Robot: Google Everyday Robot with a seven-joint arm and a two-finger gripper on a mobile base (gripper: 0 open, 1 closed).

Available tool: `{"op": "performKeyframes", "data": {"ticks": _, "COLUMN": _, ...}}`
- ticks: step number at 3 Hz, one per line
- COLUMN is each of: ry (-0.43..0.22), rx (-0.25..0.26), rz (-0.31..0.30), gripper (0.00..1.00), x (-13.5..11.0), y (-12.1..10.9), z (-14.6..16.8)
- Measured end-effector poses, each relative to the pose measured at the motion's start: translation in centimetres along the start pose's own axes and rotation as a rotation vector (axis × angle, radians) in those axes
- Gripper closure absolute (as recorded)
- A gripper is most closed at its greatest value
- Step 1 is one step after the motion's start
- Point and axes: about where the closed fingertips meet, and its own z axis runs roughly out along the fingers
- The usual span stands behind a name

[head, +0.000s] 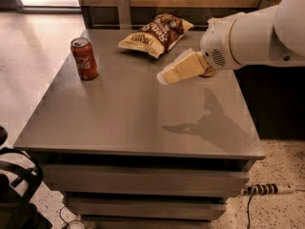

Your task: Knock coke can over

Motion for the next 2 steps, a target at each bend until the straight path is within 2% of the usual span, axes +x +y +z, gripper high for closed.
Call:
{"op": "performKeyframes", "data": {"ticks": 1, "ry": -0.027, "rx": -0.063, "rz": 0.021, "gripper": 0.0, "x": -0.7, "y": 0.9, "z": 2.7}}
{"op": "performKeyframes", "data": {"ticks": 2, "ry": -0.077, "rx": -0.144, "rz": 0.046, "gripper": 0.0, "x": -2.5, "y": 3.0, "z": 6.8}}
